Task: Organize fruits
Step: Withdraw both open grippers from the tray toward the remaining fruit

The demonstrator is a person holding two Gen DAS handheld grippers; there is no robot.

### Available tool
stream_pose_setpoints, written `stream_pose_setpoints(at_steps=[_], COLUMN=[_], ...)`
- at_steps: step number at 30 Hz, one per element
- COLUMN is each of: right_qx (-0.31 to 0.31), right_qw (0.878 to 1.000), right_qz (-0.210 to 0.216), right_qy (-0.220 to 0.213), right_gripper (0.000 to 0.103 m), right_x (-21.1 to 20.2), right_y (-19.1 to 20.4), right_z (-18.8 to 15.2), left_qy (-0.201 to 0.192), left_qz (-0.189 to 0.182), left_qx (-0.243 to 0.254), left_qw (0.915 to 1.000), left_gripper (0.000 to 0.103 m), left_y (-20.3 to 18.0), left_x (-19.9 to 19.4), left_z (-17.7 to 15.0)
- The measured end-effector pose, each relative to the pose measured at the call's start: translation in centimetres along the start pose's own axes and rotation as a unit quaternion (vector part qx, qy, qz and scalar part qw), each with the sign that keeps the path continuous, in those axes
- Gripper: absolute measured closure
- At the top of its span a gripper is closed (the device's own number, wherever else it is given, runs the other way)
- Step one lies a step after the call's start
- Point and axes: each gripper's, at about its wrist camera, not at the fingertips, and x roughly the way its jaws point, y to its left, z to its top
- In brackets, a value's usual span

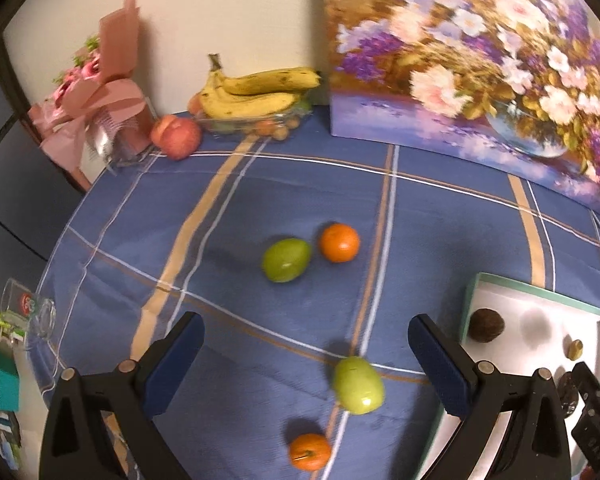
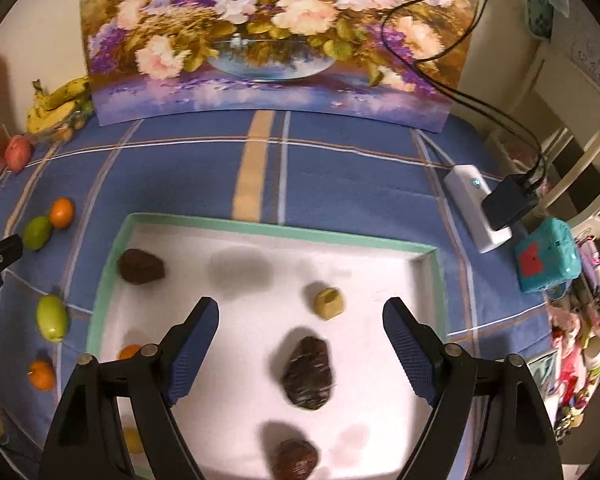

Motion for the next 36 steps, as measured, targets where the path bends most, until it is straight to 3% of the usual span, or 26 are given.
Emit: stream_pose_setpoints(at_steps=[5, 10, 23, 31, 36], right_qx=[-0.01, 0.004, -0.024, -0.055, -0.05], right_qw=[1.0, 1.0, 0.999, 0.997, 0.994], right_qz=[-0.001, 0.026, 0.042, 0.062, 0.099], right_qy=[-0.001, 0.004, 0.004, -0.01, -0.019], right_gripper=[0.018, 0.018, 0.018, 0.018, 0.018], right_x=[-0.9, -1.2, -2.6, -3.3, -3.3], right_y=[2.0, 3.5, 7.7, 10.3, 11.4], right_z=[-1.1, -2.8, -7.4, -7.8, -7.3], left_qy=[-0.003, -0.002, -0.016, -0.005, 0.004], left_qz=[0.004, -0.008, -0.038, -0.051, -0.066], left_qx=[-0.02, -0.033, -0.051, -0.072, -0.074], left_qw=[0.9998, 0.9994, 0.9978, 0.9961, 0.9951], left_gripper=[0.0, 0.0, 0.0, 0.0, 0.0], left_y=[2.9, 5.1, 8.7, 10.5, 10.6], left_x=[-0.5, -1.2, -3.3, -2.6, -1.7], left_z=[-0.8, -1.8, -4.2, -5.0, -5.3])
